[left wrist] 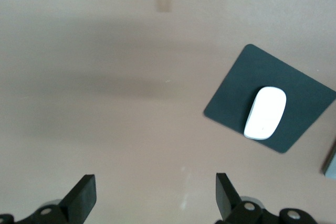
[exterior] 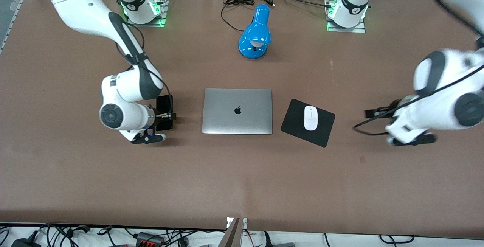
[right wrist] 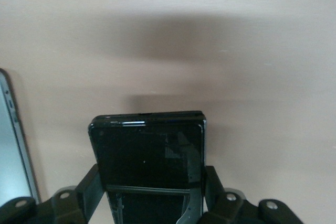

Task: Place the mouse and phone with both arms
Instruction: 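Lower the phone beside the laptop while the left gripper withdraws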

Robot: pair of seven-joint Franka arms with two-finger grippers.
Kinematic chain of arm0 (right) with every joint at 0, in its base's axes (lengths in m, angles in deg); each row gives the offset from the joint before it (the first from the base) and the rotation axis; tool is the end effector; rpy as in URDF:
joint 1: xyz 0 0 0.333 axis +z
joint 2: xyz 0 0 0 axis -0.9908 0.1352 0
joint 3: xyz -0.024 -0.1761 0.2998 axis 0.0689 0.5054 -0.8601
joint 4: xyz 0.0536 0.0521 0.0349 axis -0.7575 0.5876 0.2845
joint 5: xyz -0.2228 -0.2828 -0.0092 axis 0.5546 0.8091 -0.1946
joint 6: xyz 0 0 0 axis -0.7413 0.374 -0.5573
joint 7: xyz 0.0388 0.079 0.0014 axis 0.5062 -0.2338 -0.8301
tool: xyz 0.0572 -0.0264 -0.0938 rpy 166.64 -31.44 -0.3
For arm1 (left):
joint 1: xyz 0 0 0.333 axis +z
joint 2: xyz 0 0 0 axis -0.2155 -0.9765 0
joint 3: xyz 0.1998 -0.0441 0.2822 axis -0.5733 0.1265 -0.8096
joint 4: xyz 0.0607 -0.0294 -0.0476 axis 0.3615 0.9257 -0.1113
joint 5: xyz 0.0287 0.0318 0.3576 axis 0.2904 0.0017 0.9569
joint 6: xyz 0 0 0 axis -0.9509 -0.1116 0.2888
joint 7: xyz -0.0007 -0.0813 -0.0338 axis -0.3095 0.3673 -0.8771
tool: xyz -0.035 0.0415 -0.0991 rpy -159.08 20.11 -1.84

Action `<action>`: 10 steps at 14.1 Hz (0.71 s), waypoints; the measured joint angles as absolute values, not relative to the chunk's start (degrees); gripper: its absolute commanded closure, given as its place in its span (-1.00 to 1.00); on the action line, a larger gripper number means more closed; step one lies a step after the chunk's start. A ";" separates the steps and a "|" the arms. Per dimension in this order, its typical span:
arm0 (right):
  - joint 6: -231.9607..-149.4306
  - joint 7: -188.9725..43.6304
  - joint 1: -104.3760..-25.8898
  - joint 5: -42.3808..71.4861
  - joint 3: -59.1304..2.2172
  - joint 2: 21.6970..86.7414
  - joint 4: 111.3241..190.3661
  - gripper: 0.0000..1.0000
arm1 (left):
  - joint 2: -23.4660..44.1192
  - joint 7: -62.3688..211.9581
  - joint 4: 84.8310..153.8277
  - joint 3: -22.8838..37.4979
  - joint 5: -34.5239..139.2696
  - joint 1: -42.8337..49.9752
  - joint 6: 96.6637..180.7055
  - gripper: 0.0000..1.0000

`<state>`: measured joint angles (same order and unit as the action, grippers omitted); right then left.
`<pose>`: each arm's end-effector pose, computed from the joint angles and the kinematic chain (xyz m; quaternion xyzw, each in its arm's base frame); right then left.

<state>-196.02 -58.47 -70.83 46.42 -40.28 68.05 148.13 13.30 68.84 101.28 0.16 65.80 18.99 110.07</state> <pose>0.6203 0.1939 0.2517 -0.9907 -0.0403 0.1227 0.0426 0.6234 -0.0199 0.4879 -0.9887 -0.0662 0.1327 0.0205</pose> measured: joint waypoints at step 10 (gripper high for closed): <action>-201.44 -51.38 -65.38 46.42 -40.29 71.51 148.09 0.53 | 33.29 77.19 118.43 0.50 62.41 25.73 112.45 -1.00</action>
